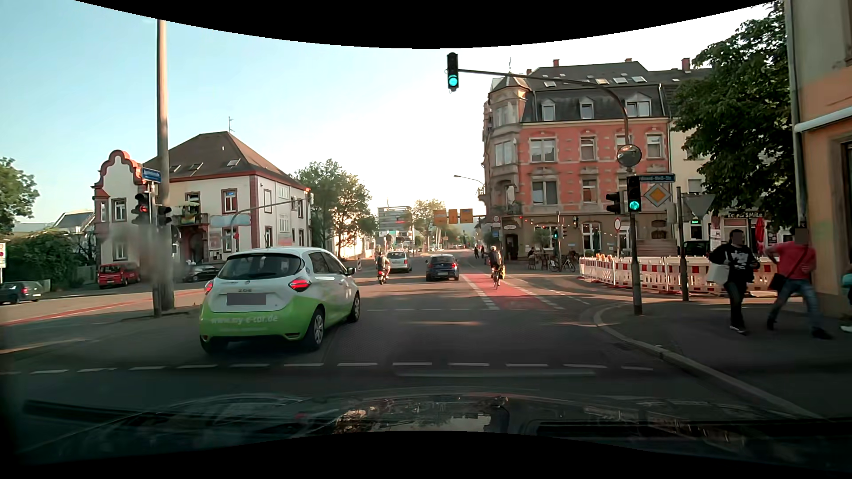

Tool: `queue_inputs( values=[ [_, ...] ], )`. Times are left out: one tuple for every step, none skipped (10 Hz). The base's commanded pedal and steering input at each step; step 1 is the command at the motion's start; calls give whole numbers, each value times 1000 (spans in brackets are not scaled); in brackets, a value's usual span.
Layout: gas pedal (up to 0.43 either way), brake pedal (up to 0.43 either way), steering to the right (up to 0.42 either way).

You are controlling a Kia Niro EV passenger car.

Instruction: Follow the waypoints while adhering to traffic rules and regulations

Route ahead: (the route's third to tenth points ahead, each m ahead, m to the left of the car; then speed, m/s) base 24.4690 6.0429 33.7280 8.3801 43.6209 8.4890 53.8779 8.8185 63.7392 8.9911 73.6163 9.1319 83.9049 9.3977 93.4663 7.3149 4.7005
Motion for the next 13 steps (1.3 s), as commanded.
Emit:
queue_inputs(
  values=[
    [169,0,-20],
    [169,0,-19],
    [169,0,-18],
    [169,0,-18],
    [157,0,-18],
    [157,0,-18],
    [157,0,-18],
    [157,0,-18],
    [157,0,-18],
    [157,0,-18],
    [157,0,-18],
    [157,0,-18],
    [157,0,-17]
  ],
)
